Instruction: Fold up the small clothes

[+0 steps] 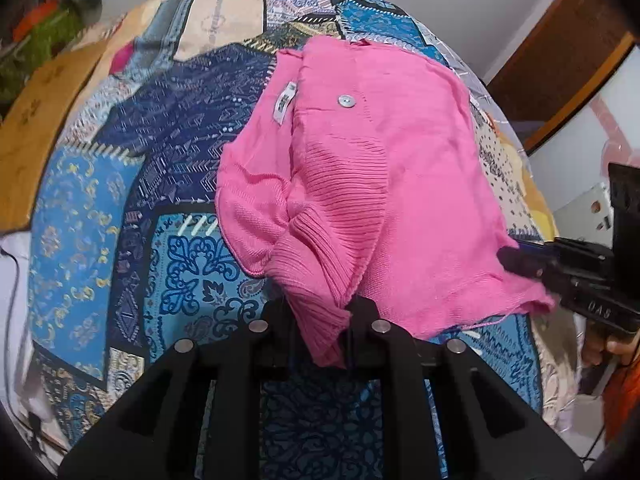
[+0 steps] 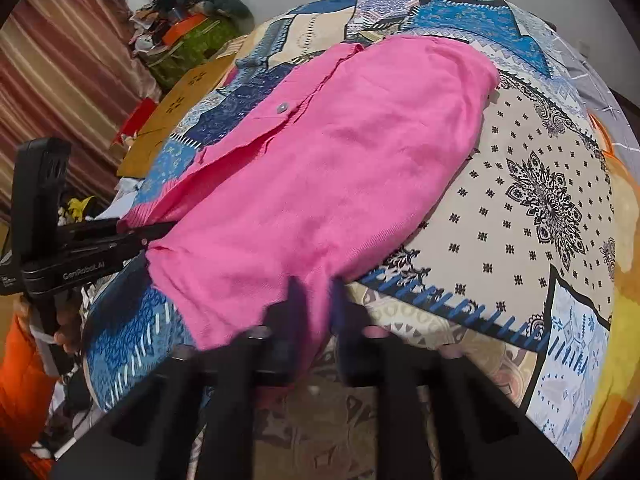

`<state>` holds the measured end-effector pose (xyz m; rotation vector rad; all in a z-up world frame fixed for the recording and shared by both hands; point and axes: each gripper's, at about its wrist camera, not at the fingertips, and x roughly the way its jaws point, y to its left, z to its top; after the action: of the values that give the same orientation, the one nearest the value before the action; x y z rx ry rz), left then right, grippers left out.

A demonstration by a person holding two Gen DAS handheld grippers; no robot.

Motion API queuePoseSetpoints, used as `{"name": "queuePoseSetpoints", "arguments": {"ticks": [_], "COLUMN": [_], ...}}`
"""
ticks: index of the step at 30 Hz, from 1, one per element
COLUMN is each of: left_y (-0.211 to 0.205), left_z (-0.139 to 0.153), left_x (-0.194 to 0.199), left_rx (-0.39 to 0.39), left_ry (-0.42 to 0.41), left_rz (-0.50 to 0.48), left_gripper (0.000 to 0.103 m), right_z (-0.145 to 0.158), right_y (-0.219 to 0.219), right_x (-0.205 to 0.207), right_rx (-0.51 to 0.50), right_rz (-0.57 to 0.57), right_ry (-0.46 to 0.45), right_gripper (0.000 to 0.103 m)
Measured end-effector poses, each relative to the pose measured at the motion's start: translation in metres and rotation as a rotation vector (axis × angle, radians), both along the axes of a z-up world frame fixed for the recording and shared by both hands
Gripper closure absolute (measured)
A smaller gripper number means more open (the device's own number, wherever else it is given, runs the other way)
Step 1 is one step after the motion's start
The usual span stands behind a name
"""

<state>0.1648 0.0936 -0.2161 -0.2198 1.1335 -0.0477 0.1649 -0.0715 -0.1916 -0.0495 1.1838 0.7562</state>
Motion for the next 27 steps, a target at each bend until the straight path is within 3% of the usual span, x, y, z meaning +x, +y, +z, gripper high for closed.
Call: {"name": "queuePoseSetpoints", "arguments": {"ticks": [2,3,6,13,18,22,27], "left_y": [-0.001,0.0,0.01,0.04,0.057,0.056,0.047], "left_z": [0.002,0.003,0.004,0.003,0.004,0.021,0.041], "left_x": [-0.001,-0.001,-0.001,0.0,0.004,0.008,0.015], "left_rx": [0.046,0.072,0.135,0.237,0.22,0.23,0.237], "left_ry": [-0.008,-0.008,-0.02,-0.007,0.019,-0.015,-0.074], "left_rz": [0.004,0.014,0.05,0.094,0.119,0.112,0.087], "left_gripper": [0.079,0.067,0.051,0.044,0.044,0.044,0.031], "right_z": [0.0,0.0,0.001,-0.004,-0.009,-0.006,0.0], "right_y": [0.001,0.002,0.004,-0.006,-0.02,-0.034,-0.046], "right_x": [-0.005,-0.006,-0.007,-0.007,-0.002,0.006,0.012], "right_rx": [-0.012,-0.019,-0.059,-0.133,-0.219,-0.186,-0.052], "right_rz": [0.01,0.014,0.036,0.048,0.031,-0.018,-0.109], "right_ry": [-0.03,-0.041,-0.076,-0.115,-0.157,-0.112,0.025], "right_gripper": [0.096,0.097,0.098,0.099,0.103,0.103,0.095]}}
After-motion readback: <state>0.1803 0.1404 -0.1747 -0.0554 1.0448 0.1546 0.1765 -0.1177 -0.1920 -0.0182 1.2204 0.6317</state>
